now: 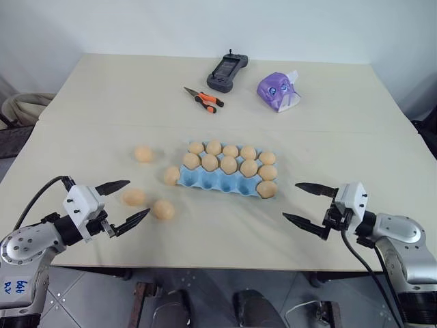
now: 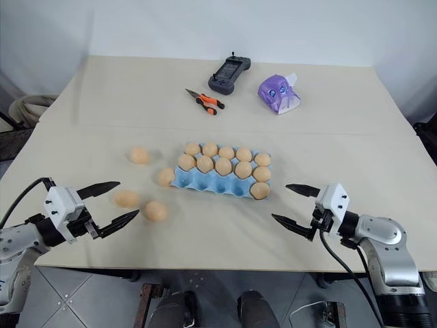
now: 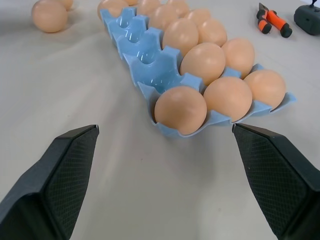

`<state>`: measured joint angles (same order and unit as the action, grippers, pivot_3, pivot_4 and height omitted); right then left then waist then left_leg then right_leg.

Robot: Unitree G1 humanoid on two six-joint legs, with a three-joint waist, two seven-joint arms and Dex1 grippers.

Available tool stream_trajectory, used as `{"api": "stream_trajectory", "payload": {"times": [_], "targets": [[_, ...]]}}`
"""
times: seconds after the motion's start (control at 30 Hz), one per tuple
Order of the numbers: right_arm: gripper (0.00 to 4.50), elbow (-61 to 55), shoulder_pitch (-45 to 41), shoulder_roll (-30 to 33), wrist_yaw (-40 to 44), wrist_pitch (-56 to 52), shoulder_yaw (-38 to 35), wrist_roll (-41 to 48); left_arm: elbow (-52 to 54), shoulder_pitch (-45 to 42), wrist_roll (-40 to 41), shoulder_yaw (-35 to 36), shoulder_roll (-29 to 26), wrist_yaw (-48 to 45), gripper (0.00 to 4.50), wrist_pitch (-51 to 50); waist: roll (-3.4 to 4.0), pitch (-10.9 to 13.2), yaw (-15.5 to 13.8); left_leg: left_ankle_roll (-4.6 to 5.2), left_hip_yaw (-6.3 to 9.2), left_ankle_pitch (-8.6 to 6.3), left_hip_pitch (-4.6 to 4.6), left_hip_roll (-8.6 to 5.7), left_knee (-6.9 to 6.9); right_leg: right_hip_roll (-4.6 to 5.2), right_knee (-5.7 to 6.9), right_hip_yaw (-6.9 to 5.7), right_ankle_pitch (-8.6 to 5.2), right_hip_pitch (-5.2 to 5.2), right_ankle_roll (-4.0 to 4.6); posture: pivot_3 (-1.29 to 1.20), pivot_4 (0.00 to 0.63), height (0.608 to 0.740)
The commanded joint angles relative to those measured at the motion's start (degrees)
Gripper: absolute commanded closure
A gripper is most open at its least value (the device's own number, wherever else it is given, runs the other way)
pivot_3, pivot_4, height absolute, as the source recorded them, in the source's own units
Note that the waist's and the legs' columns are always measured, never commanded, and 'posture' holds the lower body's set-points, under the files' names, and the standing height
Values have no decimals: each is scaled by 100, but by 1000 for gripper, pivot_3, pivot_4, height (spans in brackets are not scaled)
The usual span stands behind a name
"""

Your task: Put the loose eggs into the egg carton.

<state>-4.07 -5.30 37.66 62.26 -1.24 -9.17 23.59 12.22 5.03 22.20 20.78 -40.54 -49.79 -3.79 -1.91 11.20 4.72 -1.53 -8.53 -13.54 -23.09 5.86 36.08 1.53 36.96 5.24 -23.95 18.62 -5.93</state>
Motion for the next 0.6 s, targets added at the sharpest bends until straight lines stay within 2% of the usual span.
{"api": "stream_trajectory", "payload": {"times": [0.03, 0.27, 0.37, 0.6], "targets": [[18, -131, -21, 41, -14, 89, -42, 36, -5, -35, 4, 27, -62, -21, 0, 55, 0, 0, -2, 0, 0, 0, 0, 0, 0, 0, 0, 0, 0, 0, 0, 0, 150, 740], [18, -190, 61, 154, 34, 7, -195, 130, -10, -105, -43, -224, -233, -332, 0, 25, 0, 0, -3, 0, 0, 0, 0, 0, 0, 0, 0, -1, 0, 0, 0, 0, 150, 740], [18, -335, 165, 232, 24, -85, -266, 199, -158, -271, -425, -743, -387, -646, 0, 296, 0, 0, -20, 1, 0, 0, 0, -3, 1, -1, 1, -1, 0, -1, 0, 0, 150, 740], [18, -891, 507, 319, 1, -360, -270, 380, -899, -997, -933, -1642, -8, -506, 0, 380, 4, -1, -50, 7, 2, 0, 0, -7, 1, -4, 1, -3, 1, -2, -1, 0, 150, 740]]}}
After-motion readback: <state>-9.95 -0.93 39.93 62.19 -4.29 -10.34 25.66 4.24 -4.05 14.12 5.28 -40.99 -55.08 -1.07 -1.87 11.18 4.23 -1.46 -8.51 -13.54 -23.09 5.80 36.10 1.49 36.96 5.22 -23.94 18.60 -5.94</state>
